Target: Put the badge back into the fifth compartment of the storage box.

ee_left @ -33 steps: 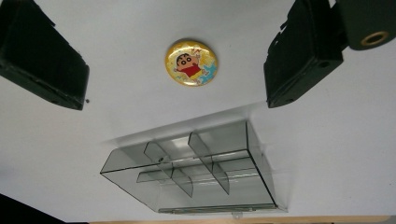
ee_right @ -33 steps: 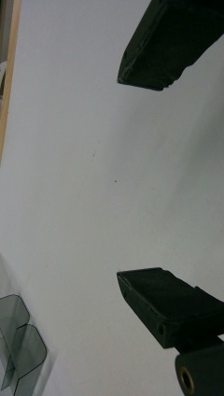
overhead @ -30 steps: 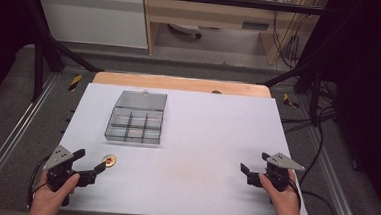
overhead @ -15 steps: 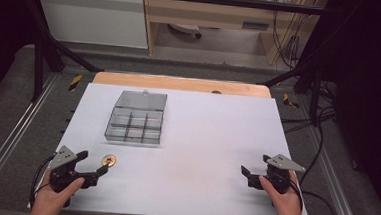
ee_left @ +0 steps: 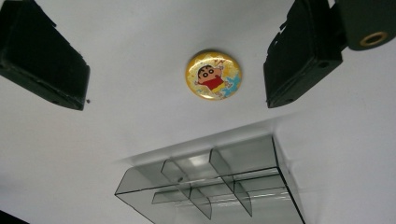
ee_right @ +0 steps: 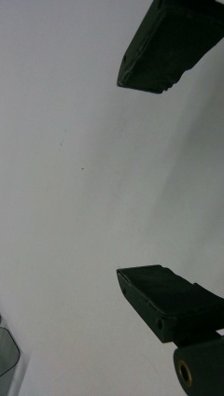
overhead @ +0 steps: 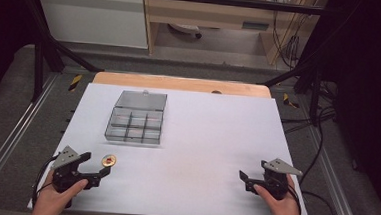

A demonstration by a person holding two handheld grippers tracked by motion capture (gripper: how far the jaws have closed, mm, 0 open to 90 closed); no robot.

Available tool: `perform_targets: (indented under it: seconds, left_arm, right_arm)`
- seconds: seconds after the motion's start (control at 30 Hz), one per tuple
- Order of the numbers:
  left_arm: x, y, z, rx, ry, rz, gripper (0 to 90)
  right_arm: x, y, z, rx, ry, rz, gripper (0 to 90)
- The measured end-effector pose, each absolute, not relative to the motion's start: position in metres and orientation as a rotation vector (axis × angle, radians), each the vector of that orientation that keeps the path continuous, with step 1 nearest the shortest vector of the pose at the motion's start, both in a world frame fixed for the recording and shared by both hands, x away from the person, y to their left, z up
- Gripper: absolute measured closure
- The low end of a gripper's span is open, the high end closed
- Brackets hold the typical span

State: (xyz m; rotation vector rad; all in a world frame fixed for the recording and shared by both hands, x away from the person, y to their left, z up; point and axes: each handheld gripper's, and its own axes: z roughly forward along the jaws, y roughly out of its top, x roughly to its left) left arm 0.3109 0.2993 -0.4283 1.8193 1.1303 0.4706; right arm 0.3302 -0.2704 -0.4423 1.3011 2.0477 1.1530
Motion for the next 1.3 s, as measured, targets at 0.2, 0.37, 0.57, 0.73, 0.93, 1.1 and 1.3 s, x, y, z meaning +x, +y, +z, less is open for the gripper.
perform_targets:
  seconds: [0.2, 0.37, 0.57, 0.73, 0.93, 1.1, 1.3]
  left_arm:
    - [0.33, 0.296, -0.431, 1.841, 1.179, 0.463, 8.2]
    - [0.348, 0.296, -0.435, 1.875, 1.205, 0.461, 13.2]
    - [0.352, 0.297, -0.448, 1.904, 1.218, 0.429, 21.6]
    - [0.35, 0.297, -0.452, 1.94, 1.229, 0.443, 31.0]
    - [0.35, 0.291, -0.454, 1.987, 1.203, 0.446, 34.8]
    - [0.35, 0.289, -0.455, 2.017, 1.188, 0.477, 40.7]
    - [0.349, 0.287, -0.456, 2.03, 1.187, 0.515, 45.4]
  right_arm:
    - [0.332, -0.271, -0.444, 1.306, 2.054, 1.162, 10.1]
    - [0.333, -0.27, -0.444, 1.3, 2.07, 1.17, 11.3]
    - [0.334, -0.269, -0.445, 1.305, 2.082, 1.156, 11.7]
    - [0.334, -0.268, -0.445, 1.305, 2.091, 1.154, 11.9]
    - [0.334, -0.268, -0.445, 1.305, 2.093, 1.157, 12.0]
    - [0.334, -0.267, -0.446, 1.298, 2.097, 1.15, 12.0]
    - [0.334, -0.266, -0.446, 1.296, 2.109, 1.143, 12.0]
